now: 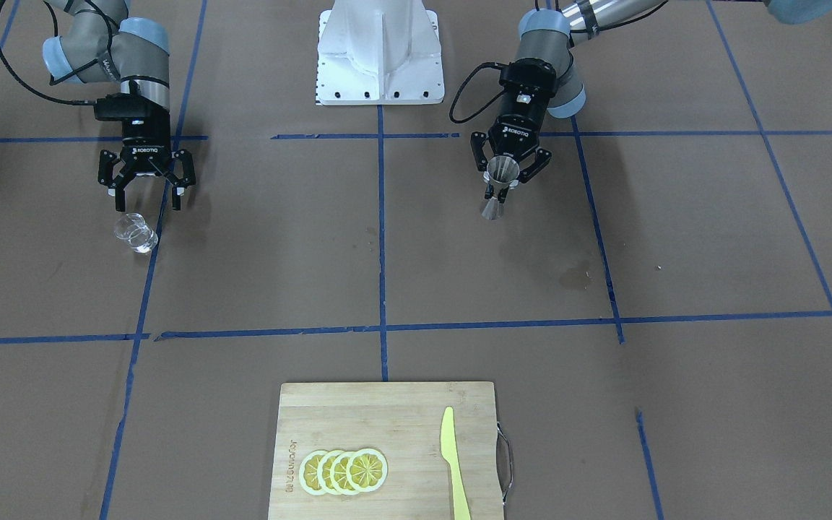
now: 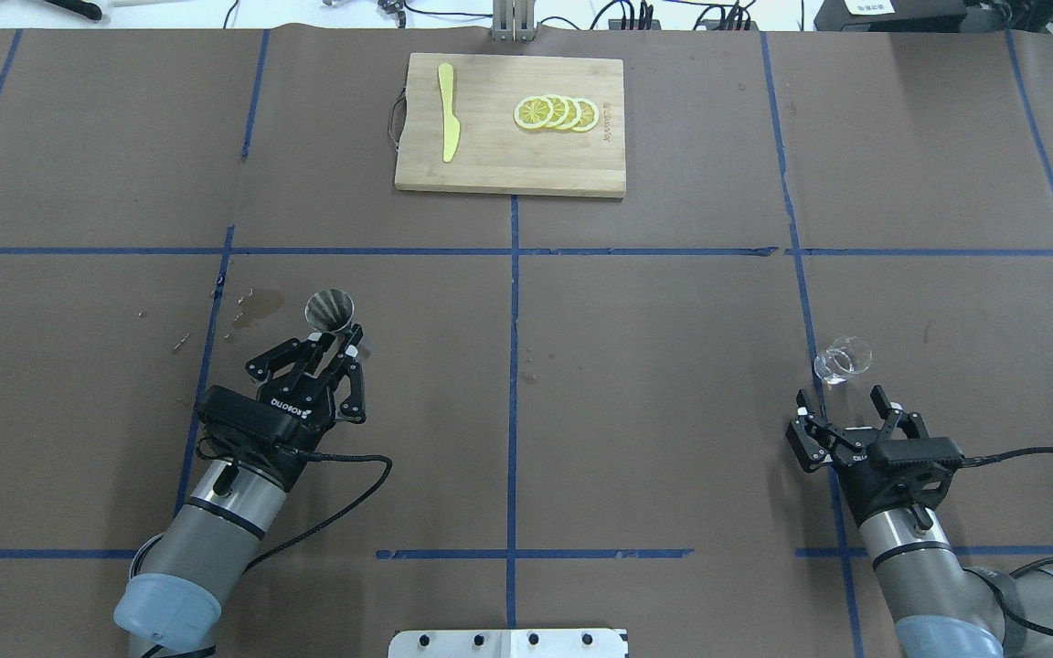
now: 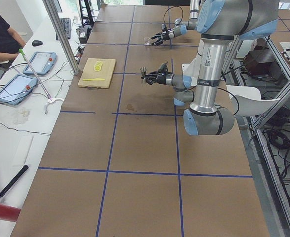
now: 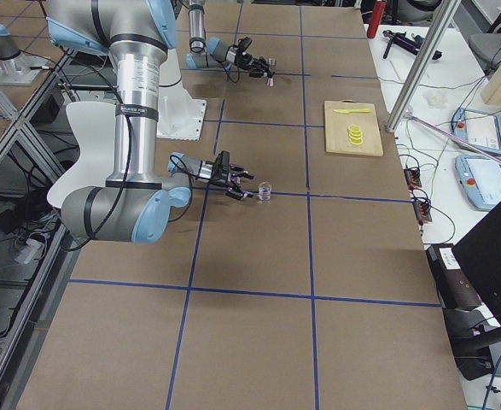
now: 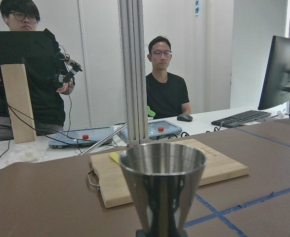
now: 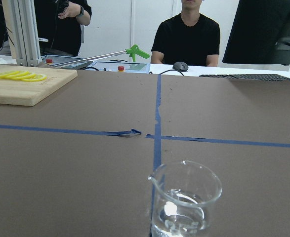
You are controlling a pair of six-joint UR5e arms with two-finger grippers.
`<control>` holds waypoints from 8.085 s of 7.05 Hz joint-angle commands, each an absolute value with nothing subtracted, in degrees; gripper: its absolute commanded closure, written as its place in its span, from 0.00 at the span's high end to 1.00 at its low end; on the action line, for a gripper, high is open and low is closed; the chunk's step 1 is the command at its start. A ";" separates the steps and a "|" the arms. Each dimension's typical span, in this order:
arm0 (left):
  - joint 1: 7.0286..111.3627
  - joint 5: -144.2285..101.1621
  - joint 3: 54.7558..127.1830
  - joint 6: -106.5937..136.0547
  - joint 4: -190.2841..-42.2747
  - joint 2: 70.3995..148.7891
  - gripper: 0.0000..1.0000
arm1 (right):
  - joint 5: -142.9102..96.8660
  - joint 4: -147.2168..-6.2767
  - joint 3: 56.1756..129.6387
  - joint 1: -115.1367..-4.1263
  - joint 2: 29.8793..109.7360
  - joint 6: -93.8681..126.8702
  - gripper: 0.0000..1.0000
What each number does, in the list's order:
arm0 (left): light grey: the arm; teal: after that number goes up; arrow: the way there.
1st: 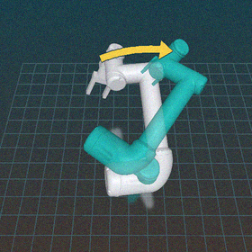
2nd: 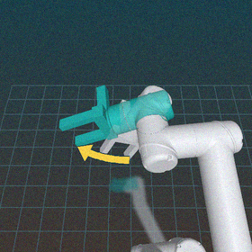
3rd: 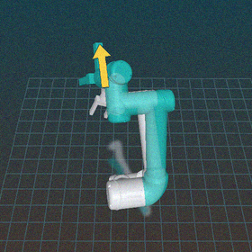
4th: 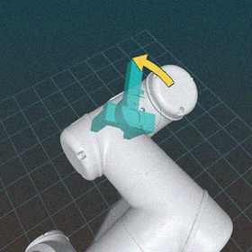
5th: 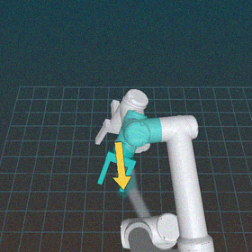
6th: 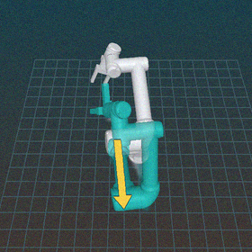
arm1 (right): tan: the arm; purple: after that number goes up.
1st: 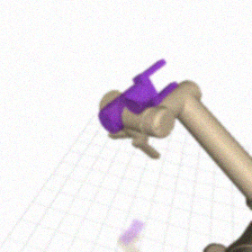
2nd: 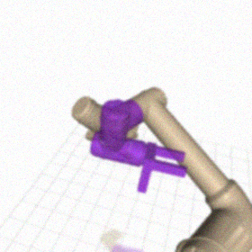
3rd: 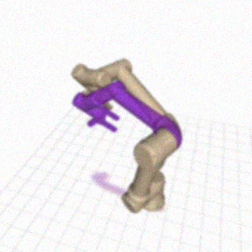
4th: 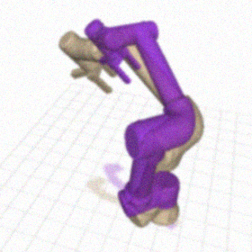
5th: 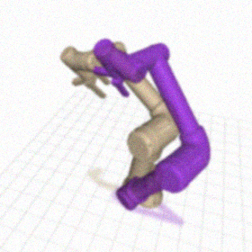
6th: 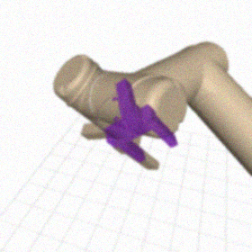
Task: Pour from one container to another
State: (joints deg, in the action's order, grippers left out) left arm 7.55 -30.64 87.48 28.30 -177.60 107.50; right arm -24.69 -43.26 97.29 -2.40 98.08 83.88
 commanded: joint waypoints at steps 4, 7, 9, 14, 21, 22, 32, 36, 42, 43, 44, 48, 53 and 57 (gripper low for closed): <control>7.47 -30.76 87.45 28.30 -177.54 107.49 0.00 | -28.47 -43.24 93.26 -6.85 94.49 83.32 0.98; 7.56 -30.76 87.54 28.30 -177.54 107.58 0.00 | -28.65 -43.16 93.25 -7.47 94.39 83.41 0.93; 7.47 -30.76 87.54 28.30 -177.63 107.49 0.00 | -28.57 -43.15 93.25 -7.56 94.04 83.58 0.85; 7.47 -30.67 87.63 28.30 -177.63 107.58 0.00 | -28.57 -43.15 92.72 -8.09 93.52 83.50 0.81; 7.47 -30.76 87.80 28.30 -177.63 107.67 0.00 | -28.13 -42.19 93.60 -8.44 92.03 83.50 0.01; 7.47 -30.85 87.80 28.04 -177.54 107.67 0.00 | -28.30 -42.19 93.78 -8.35 91.67 82.80 0.00; 5.80 -35.14 83.23 22.71 -176.22 116.79 0.00 | -27.86 -42.98 109.85 -1.60 80.78 52.87 0.00; 5.80 -38.32 79.72 22.59 -175.78 121.55 0.00 | -27.95 -43.07 111.44 0.97 74.11 47.38 0.00; 5.80 -38.85 76.99 22.59 -174.73 125.07 0.00 | -28.21 -53.61 119.44 -1.49 73.39 47.37 0.00; 5.80 -38.93 76.82 22.59 -174.64 125.42 0.00 | -28.56 -55.53 119.36 -2.36 73.30 47.29 0.00; 5.80 -38.94 76.82 22.59 -174.55 125.51 0.00 | -29.87 -60.77 119.36 -3.68 71.04 47.37 0.00; 5.80 -40.25 74.62 22.59 -173.77 127.61 0.00 | -32.34 -69.41 119.44 -5.27 69.52 47.37 0.00; 5.80 -40.25 74.62 22.59 -172.09 128.76 0.00 | -33.66 -83.46 119.18 -5.45 64.09 47.29 0.00; 5.80 -40.25 74.53 22.59 -171.30 129.02 0.00 | -34.01 -86.92 119.18 -5.54 63.37 42.82 0.00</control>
